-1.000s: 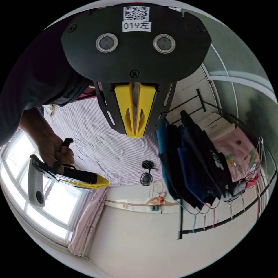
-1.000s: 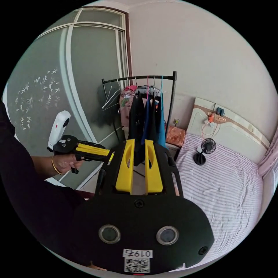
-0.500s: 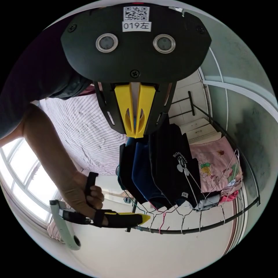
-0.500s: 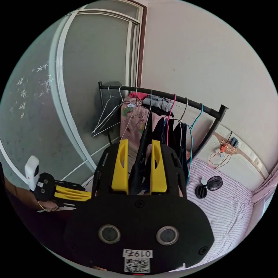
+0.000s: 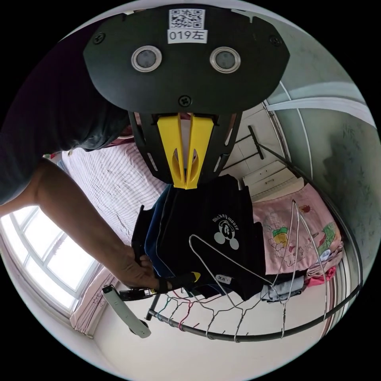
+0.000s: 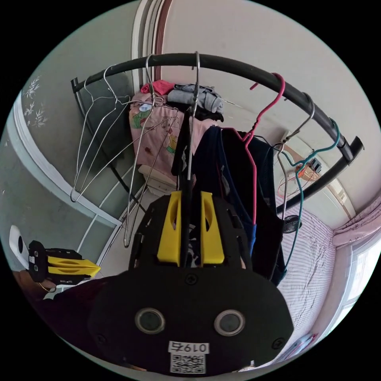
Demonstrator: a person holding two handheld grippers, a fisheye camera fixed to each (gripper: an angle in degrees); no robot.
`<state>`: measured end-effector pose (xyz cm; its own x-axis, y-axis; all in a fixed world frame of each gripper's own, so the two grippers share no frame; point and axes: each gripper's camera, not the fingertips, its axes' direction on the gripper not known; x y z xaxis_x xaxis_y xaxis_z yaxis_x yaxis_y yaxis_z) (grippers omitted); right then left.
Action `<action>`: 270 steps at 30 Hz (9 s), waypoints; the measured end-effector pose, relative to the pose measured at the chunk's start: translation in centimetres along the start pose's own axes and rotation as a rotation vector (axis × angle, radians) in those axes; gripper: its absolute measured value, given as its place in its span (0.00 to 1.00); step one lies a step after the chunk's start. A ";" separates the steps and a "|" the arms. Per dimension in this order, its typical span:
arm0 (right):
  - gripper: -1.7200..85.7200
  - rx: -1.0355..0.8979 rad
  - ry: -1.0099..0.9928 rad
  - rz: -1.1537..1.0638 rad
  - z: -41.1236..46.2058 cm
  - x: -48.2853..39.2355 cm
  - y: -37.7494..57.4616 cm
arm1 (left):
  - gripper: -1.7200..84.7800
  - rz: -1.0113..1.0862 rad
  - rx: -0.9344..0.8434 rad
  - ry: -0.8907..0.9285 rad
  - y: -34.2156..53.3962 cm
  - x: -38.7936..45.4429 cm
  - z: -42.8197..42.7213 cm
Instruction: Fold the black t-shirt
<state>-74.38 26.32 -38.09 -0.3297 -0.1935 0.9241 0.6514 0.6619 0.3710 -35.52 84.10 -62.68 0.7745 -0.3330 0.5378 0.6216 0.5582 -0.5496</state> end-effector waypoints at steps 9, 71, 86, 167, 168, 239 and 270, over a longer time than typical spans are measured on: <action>0.01 0.012 0.095 -0.019 4.1 -2.8 -1.2 | 0.03 0.055 0.060 0.104 0.2 -5.6 -0.2; 0.01 0.144 0.537 0.293 -50.4 -29.8 34.6 | 0.19 1.068 0.065 0.632 -38.7 10.3 -5.0; 0.01 0.047 0.786 0.445 -72.5 -32.6 47.8 | 0.21 1.486 -0.020 1.036 -51.7 42.4 -5.6; 0.14 -0.400 0.157 1.237 -106.4 97.1 90.2 | 0.05 1.426 -0.762 0.167 -100.9 141.1 51.3; 0.14 -0.348 0.189 1.256 -108.3 97.1 90.0 | 0.05 1.381 -0.753 0.188 -102.1 140.9 51.1; 0.03 -0.517 0.763 1.247 -92.4 107.1 70.3 | 0.04 0.964 -0.386 0.258 -91.9 131.8 51.7; 0.01 -0.199 0.785 1.667 -98.3 101.8 80.2 | 0.03 0.886 -0.580 0.162 -94.6 133.4 58.4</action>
<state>11.42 -11.48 94.78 0.9742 0.2004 0.1035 0.0090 0.4240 -0.9056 2.21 31.21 98.38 0.9569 -0.1068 -0.2701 -0.2425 0.2182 -0.9453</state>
